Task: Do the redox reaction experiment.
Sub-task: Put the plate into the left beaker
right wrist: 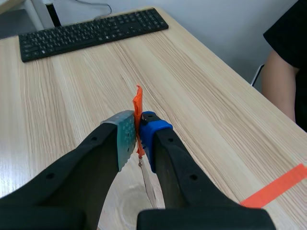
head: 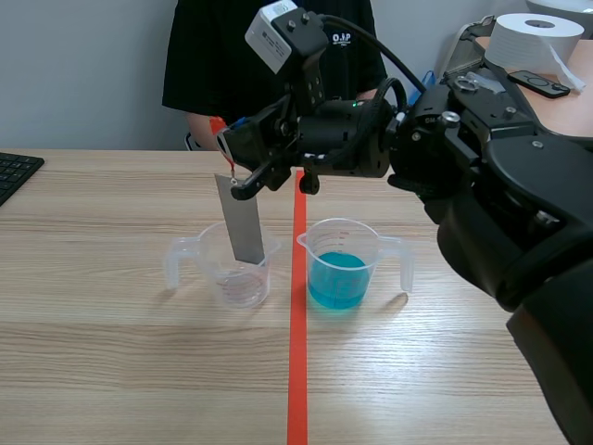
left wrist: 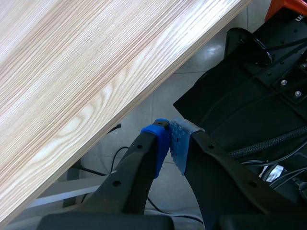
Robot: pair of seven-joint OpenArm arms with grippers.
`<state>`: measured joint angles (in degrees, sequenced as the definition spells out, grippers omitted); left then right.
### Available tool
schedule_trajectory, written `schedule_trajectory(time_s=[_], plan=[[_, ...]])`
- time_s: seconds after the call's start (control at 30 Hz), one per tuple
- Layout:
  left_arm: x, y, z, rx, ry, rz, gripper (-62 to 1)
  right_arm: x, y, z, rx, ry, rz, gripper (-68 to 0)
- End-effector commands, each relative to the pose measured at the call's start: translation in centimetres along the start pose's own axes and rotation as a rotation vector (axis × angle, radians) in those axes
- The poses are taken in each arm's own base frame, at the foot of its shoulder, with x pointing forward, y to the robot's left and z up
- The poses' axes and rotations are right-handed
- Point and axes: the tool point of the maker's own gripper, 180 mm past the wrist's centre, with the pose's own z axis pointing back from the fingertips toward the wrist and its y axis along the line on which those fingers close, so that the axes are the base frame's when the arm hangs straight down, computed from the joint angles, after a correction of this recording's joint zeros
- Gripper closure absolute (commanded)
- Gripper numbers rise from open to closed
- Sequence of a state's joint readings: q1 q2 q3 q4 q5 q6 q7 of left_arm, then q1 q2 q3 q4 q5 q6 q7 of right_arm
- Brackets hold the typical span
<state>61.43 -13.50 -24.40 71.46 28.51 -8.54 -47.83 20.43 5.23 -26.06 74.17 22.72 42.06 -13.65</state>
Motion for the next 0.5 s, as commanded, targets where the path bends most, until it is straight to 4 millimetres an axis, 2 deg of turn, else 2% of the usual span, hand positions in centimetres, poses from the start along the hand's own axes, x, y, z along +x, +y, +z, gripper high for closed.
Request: schedule_trajectory(time_s=[0.0, 0.17, 0.23, 0.37, 0.47], plan=[[0.1, -0.2, 0.3, -0.001, -0.002, 0.005, -4.0, 1.4, 0.3, -0.4, 0.024, -0.031, 0.042, -1.7], [0.1, -0.2, 0.3, -0.001, -0.002, 0.005, -4.0, 0.3, 1.2, -1.0, 0.047, 0.004, 0.084, -1.8], [0.1, -0.2, 0.3, -0.001, -0.002, 0.004, -4.0, 0.1, 1.3, -1.1, 0.05, 0.015, 0.096, -4.5], [0.1, -0.2, 0.3, -0.001, -0.002, 0.004, -4.0, 0.0, 1.3, -1.1, 0.048, 0.02, 0.104, -17.5], [0.1, -0.2, 0.3, -0.001, -0.002, 0.004, -4.0, -0.2, 1.3, -1.1, 0.047, 0.034, 0.104, -33.2]])
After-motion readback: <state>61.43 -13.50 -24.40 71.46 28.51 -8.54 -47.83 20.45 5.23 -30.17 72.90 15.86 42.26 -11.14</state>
